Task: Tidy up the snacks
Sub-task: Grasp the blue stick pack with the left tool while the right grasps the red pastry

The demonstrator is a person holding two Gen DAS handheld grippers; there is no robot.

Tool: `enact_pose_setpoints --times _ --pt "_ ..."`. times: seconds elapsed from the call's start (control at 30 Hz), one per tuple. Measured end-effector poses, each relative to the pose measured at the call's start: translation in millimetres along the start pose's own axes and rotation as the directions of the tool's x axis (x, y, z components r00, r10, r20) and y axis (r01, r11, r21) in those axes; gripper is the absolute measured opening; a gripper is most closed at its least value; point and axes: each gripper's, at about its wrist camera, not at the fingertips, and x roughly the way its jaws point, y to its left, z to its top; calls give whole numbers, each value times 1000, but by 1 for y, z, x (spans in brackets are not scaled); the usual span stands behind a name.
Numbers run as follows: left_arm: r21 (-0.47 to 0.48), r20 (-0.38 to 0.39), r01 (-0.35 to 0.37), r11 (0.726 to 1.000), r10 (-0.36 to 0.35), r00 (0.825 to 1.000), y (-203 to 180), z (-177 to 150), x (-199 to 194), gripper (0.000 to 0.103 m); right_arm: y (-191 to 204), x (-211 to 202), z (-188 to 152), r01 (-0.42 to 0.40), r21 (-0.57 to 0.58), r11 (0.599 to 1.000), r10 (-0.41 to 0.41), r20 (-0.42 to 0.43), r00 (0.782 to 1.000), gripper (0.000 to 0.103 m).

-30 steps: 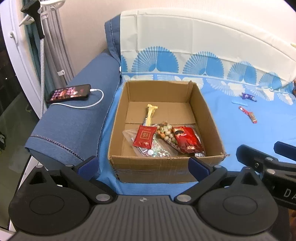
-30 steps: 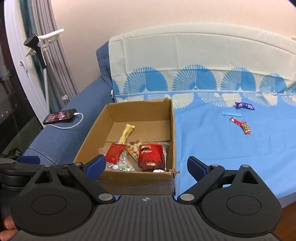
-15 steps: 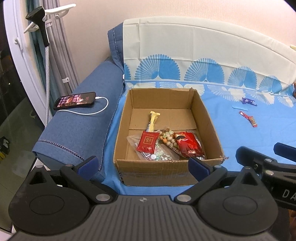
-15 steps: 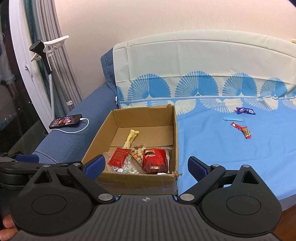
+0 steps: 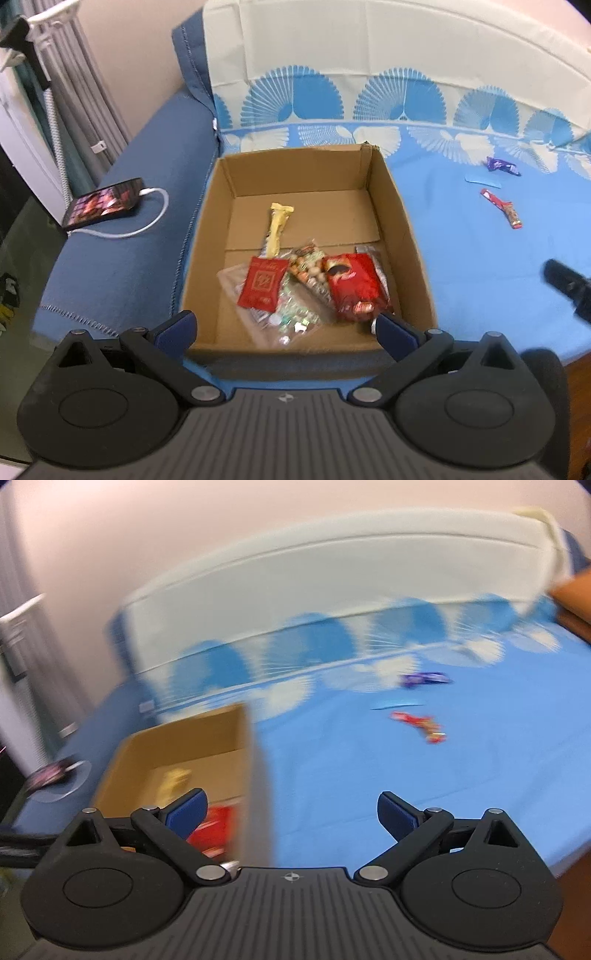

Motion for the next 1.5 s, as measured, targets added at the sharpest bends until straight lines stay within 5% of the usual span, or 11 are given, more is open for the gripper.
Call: enact_pose_setpoints --times 0.27,0.5,0.6,0.67,0.73,0.77,0.87,0.97,1.2,1.4,1.5 --pt "31 -65 -4 1000 6 998 -57 67 53 103 -124 125 36 227 69 971 -229 25 973 99" --pt "86 -123 15 996 -5 992 -119 113 110 103 -180 253 47 293 7 956 -293 -13 956 96" --pt "97 -140 30 995 -16 990 -143 130 134 103 -188 297 51 277 -30 960 -278 -31 960 87" --pt "104 -146 31 994 -16 989 -160 139 148 103 -191 318 48 250 -66 966 -255 -63 965 70" --pt "113 -140 32 993 -16 990 -177 147 161 103 -193 326 43 254 -97 962 -261 -68 963 27" --pt "122 -133 37 992 -20 991 -186 151 168 103 -194 324 41 268 -118 956 -274 -42 961 24" --pt "194 -77 73 978 -59 995 -220 162 185 103 -216 308 40 278 -21 960 -279 -43 959 23" --pt "343 -2 142 928 -151 989 -267 179 207 103 -248 286 38 359 29 933 -357 -53 933 23" --pt "527 -64 266 807 -274 960 -385 221 295 103 -300 271 35 423 47 905 -420 -64 905 24" --pt "590 -149 268 762 -223 963 -440 227 362 103 -308 278 38 402 58 914 -400 -42 915 29" --pt "557 -151 303 773 -265 953 -438 229 368 103 -311 283 40 396 56 916 -396 -23 918 32"
